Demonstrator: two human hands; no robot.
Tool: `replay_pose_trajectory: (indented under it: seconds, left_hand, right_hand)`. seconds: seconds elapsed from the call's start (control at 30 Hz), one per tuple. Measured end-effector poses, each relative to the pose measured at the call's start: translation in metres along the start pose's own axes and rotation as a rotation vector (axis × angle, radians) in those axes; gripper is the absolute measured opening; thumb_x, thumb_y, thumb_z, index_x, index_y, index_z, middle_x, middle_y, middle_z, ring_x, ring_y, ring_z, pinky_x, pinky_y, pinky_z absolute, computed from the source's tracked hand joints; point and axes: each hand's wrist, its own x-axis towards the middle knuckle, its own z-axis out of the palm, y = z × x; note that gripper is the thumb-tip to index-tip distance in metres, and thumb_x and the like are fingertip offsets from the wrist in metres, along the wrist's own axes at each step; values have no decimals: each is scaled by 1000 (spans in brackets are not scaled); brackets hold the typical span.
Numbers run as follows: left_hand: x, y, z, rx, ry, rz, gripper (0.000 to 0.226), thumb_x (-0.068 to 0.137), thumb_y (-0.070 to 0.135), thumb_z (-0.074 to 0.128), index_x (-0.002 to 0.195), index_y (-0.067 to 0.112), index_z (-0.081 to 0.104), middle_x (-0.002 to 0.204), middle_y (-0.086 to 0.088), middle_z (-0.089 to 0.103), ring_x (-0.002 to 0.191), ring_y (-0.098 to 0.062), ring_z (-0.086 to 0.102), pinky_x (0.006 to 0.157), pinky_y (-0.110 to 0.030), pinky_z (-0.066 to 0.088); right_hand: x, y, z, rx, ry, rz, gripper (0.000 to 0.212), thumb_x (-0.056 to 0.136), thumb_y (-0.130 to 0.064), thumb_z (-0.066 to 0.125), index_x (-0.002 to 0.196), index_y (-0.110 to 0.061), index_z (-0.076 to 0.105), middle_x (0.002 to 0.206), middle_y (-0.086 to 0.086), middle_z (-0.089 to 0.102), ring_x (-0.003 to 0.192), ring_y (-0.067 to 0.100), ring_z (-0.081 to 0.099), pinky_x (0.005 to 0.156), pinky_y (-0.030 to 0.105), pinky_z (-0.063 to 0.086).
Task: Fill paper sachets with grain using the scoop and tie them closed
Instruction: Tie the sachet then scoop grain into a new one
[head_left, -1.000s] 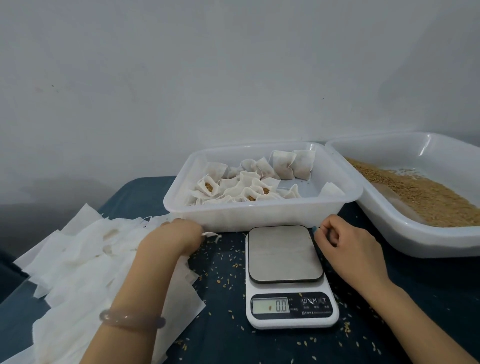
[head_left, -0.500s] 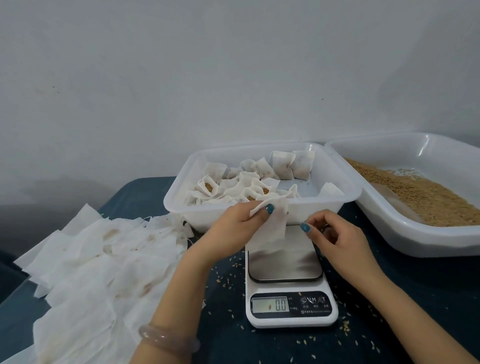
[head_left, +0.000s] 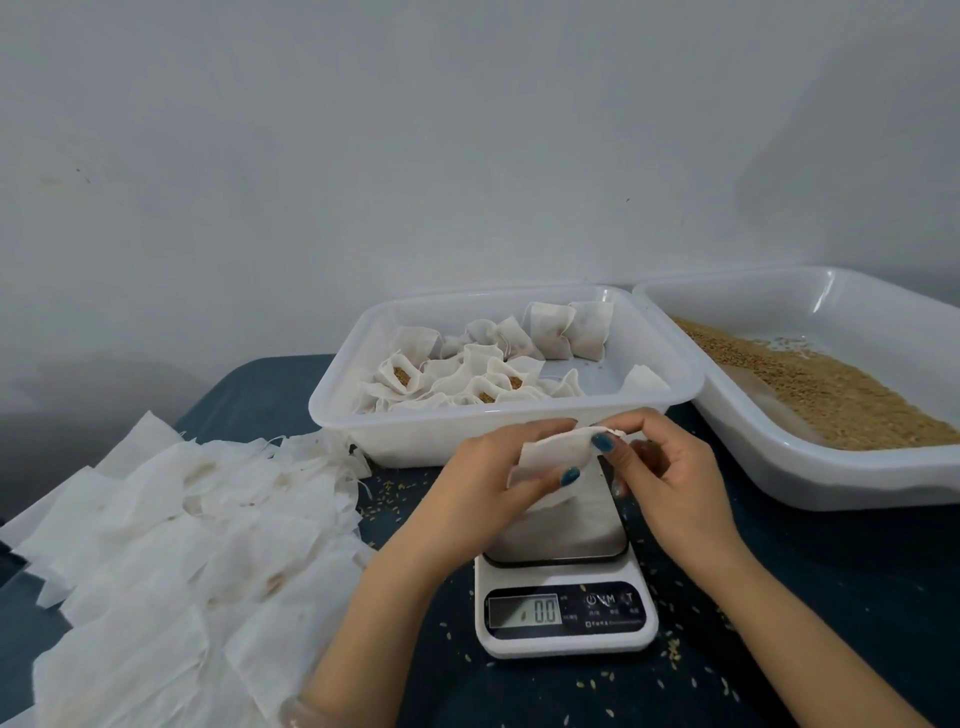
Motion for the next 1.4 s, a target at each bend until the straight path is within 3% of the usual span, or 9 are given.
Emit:
replay_pose_trajectory:
  seconds: [0.17, 0.27, 0.4, 0.67, 0.77, 0.87, 1.07, 1.3, 1.4]
  left_hand:
    - [-3, -1, -7, -136, 302, 38, 33, 80, 20, 82, 108, 34, 72, 96, 18, 71, 93, -2, 66, 82, -12, 49]
    - [-4, 2, -7, -137, 377, 60, 30, 80, 14, 82, 98, 36, 72, 81, 15, 70, 76, -5, 66, 73, -11, 50]
    - [-6, 4, -5, -54, 397, 106, 28, 80, 14, 82, 98, 32, 70, 83, 16, 69, 76, -4, 65, 72, -10, 49]
    - [-9, 10, -2, 172, 341, 153, 55, 83, 18, 79, 122, 43, 50, 84, 16, 61, 79, -2, 62, 72, -19, 53]
    - [-10, 15, -1, 413, 338, 252, 51, 84, 18, 77, 126, 36, 54, 84, 12, 59, 76, -6, 60, 61, -33, 55]
    - [-10, 19, -1, 537, 322, 303, 33, 85, 16, 75, 116, 26, 68, 84, 6, 60, 72, -13, 59, 51, -33, 51]
    - [-11, 21, -3, 479, 286, 262, 19, 87, 16, 74, 104, 18, 68, 88, 5, 62, 75, -12, 58, 55, -35, 51]
    - [-10, 21, -3, 498, 318, 281, 15, 87, 15, 74, 101, 16, 70, 87, 3, 62, 71, -18, 59, 52, -37, 51]
    - [-10, 19, -3, 505, 333, 306, 12, 88, 15, 73, 100, 15, 71, 87, 2, 63, 70, -20, 60, 51, -37, 50]
  right_hand:
    - [4, 4, -5, -35, 70, 11, 6, 91, -20, 65, 90, -27, 67, 62, -15, 62, 52, 5, 57, 54, 8, 44]
    - [3, 1, -5, -31, 65, 5, 2, 88, -29, 65, 88, -27, 66, 63, -19, 62, 51, 5, 58, 54, 7, 43]
    - [1, -3, -2, -14, 49, -7, 21, 80, -42, 62, 89, -24, 67, 70, -17, 66, 51, 7, 60, 55, 11, 46]
    - [-2, -4, 0, 23, 50, -60, 17, 80, -34, 64, 90, -23, 71, 79, -11, 69, 60, 11, 67, 56, 16, 50]
    - [-2, -3, 1, 28, 33, -92, 9, 85, -21, 69, 88, -29, 70, 84, -14, 70, 64, 8, 69, 53, 16, 51]
    - [-3, 0, 0, 3, 23, -113, 31, 87, 1, 68, 91, -30, 70, 82, -13, 71, 68, 8, 70, 54, 15, 52]
    - [-4, -5, 2, -56, 3, -147, 29, 88, -24, 65, 110, -40, 58, 94, -16, 68, 80, 5, 71, 58, 17, 56]
    - [-5, -2, 0, -356, -81, -398, 21, 97, -23, 51, 117, -27, 59, 111, -9, 59, 84, 2, 60, 64, 21, 58]
    - [-5, -2, -2, -430, -97, -436, 28, 101, -40, 46, 115, -22, 62, 112, -7, 53, 86, 2, 57, 68, 22, 56]
